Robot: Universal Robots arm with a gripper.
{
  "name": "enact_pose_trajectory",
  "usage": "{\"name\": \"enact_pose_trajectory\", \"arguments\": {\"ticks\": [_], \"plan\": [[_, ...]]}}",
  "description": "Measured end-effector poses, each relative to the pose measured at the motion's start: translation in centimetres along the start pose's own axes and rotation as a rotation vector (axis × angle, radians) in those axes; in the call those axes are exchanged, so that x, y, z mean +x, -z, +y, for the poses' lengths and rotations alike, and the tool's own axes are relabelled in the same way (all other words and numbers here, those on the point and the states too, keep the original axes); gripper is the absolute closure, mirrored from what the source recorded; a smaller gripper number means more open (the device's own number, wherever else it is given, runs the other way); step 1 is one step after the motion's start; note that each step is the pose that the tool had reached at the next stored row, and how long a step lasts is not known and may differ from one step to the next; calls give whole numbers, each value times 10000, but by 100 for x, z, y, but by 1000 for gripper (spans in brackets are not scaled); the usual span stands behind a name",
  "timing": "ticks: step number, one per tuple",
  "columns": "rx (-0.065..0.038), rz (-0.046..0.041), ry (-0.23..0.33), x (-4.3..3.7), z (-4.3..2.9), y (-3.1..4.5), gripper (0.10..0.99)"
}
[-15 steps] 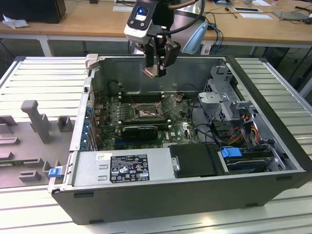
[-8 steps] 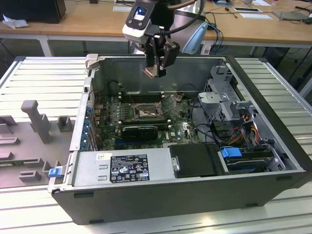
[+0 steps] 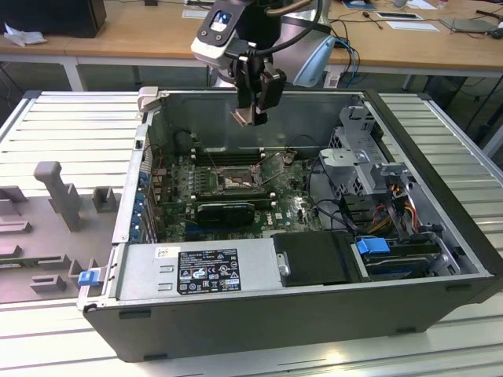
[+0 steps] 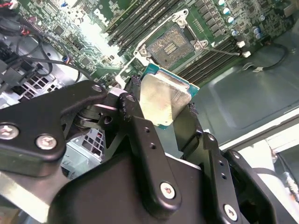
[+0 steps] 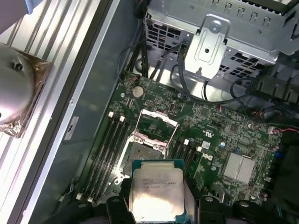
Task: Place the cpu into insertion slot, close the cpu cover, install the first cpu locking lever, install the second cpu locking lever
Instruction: 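Place the cpu into insertion slot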
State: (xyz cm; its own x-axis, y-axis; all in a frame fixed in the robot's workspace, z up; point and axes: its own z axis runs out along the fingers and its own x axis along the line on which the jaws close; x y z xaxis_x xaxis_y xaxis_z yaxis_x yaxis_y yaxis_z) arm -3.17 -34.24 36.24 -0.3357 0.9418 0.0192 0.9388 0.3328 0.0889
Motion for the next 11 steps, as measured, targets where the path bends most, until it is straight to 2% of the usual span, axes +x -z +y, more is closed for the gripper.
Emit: {"name": "enact_pose_trajectory", "arguments": {"ticks": [2, 11], "plan": [[-4, -18, -209, 0, 0, -5, 561], [-4, -21, -226, -1, -3, -33, 561]]}}
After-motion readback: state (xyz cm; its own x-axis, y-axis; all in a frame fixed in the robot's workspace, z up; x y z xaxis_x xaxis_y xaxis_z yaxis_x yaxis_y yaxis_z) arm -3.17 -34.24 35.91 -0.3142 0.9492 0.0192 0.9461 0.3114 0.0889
